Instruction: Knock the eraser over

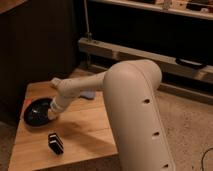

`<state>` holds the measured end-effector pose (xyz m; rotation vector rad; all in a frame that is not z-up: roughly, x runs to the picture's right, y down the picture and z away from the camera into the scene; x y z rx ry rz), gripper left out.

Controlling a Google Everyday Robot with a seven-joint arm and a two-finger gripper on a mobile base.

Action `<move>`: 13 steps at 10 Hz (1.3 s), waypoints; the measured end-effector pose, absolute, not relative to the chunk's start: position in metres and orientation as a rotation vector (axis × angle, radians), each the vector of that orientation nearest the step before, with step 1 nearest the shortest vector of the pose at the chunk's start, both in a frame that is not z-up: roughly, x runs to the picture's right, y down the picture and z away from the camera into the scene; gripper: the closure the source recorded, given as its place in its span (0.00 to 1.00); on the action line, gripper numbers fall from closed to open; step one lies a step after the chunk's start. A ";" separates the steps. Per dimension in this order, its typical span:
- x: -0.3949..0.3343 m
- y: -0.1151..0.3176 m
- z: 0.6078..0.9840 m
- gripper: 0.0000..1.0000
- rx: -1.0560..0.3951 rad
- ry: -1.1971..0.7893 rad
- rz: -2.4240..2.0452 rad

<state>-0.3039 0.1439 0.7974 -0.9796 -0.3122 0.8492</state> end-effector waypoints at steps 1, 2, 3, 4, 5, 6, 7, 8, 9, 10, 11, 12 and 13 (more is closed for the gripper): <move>-0.300 0.142 0.797 0.98 -0.977 -0.305 0.867; -0.288 0.140 0.800 0.98 -0.971 -0.298 0.885; -0.265 0.141 0.802 0.98 -0.964 -0.293 0.916; -0.245 0.145 0.801 0.98 -0.960 -0.296 0.936; -0.227 0.149 0.801 0.98 -0.956 -0.297 0.954; -0.203 0.156 0.798 0.98 -0.947 -0.301 0.977; -0.185 0.164 0.794 0.98 -0.942 -0.312 0.986; -0.168 0.172 0.789 0.98 -0.938 -0.328 0.991; -0.153 0.181 0.782 0.98 -0.938 -0.353 0.992; -0.136 0.195 0.773 0.98 -0.935 -0.385 0.987; -0.128 0.204 0.766 0.98 -0.934 -0.409 0.978; -0.124 0.211 0.757 0.98 -0.932 -0.430 0.964; -0.124 0.216 0.748 0.98 -0.932 -0.451 0.945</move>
